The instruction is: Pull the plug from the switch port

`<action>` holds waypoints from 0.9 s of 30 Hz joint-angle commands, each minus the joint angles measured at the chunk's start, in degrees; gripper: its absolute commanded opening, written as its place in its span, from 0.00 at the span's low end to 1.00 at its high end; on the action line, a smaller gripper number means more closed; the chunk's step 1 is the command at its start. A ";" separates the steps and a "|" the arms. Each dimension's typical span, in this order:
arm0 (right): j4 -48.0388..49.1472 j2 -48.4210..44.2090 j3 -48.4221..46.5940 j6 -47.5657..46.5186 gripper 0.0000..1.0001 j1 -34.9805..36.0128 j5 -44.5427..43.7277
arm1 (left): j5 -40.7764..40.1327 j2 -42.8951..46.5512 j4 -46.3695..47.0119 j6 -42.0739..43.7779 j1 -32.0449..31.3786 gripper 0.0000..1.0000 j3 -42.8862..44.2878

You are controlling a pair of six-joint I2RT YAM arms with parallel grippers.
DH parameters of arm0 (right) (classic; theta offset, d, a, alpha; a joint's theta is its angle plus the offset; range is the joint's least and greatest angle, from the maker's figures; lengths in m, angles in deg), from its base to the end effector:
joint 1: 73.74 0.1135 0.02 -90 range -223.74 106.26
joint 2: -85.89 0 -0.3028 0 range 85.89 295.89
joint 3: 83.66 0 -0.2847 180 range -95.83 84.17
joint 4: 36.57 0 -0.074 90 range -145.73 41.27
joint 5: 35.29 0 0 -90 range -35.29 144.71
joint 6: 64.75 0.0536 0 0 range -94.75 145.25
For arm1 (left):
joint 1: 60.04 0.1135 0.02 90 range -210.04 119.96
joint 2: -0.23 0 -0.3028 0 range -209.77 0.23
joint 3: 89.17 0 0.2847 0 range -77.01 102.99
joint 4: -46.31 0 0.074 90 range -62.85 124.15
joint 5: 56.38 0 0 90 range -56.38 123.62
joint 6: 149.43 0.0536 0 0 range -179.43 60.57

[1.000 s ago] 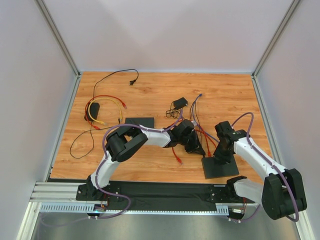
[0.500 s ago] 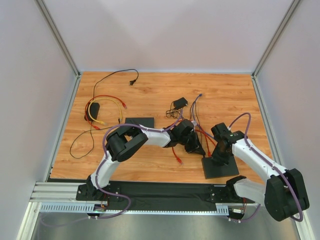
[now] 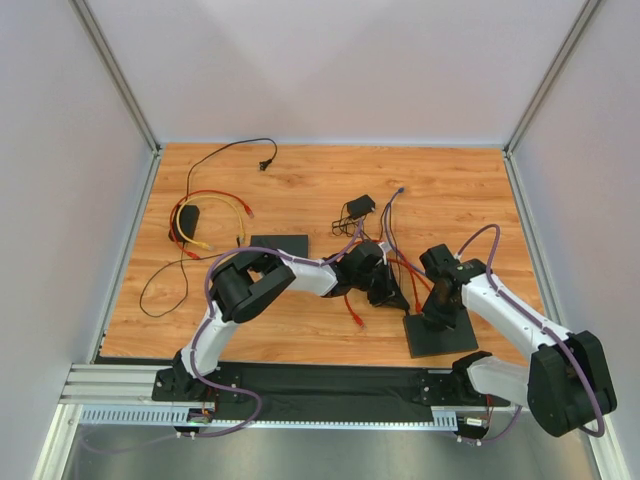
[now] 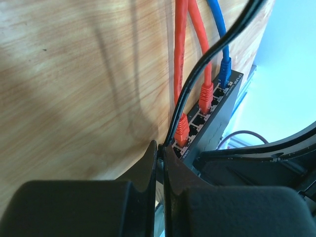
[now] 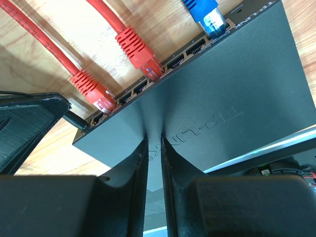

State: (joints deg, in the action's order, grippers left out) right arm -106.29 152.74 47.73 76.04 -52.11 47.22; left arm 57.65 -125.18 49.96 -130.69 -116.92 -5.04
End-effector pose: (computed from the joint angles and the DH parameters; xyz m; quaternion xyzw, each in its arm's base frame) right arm 0.1661 0.0583 0.1757 0.2523 0.9653 -0.0422 0.0529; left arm 0.2586 -0.4364 0.0974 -0.0187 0.8823 -0.4698 0.0207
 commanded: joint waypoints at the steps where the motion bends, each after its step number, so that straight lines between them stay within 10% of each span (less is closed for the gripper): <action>1: 0.34 3.55 3.84 0.72 0.18 0.43 -3.41 | -9.26 2.71 -3.34 3.06 2.21 0.00 1.34; 15: 0.69 3.73 3.93 0.28 0.18 0.52 -2.45 | -6.36 1.30 -7.11 5.17 3.80 0.00 7.76; 27: 1.31 1.36 3.40 -1.21 0.19 0.52 -2.01 | -16.47 14.92 -26.68 27.02 7.31 0.00 5.98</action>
State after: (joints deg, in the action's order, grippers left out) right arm -106.47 152.85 47.46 75.55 -52.11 47.31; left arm 45.04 -116.52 30.42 -113.82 -111.78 -1.02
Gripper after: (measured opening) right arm 0.190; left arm 0.073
